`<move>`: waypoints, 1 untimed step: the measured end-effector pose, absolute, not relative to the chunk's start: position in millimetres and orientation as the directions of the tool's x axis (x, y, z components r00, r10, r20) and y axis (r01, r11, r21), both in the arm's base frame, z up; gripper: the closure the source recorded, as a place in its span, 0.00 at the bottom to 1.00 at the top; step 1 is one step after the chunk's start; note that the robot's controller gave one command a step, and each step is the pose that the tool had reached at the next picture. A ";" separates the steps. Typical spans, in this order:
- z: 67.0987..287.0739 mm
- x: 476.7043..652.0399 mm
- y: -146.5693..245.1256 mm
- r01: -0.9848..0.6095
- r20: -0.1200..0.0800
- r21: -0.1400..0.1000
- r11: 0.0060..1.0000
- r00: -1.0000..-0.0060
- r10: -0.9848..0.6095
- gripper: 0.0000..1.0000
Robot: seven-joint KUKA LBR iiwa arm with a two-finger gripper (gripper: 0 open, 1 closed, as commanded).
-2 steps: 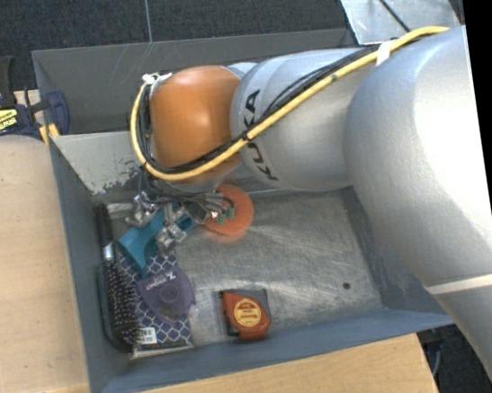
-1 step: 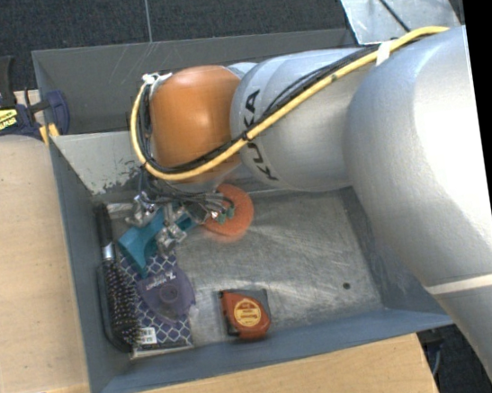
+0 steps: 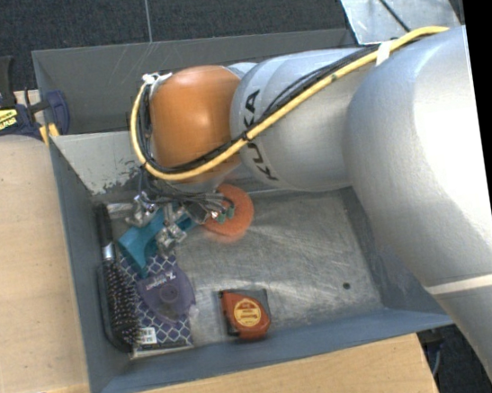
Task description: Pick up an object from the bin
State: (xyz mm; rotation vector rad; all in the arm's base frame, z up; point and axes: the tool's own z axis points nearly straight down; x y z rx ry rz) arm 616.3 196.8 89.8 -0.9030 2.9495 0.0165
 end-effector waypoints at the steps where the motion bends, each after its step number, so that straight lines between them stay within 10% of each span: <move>1: 89.8 616.3 196.8 -0.560 -0.058 -0.006 0.829 -0.827 -0.559 1.00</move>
Offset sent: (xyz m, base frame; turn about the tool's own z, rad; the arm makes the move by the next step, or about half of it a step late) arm 0.0000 0.0001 0.1027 0.0002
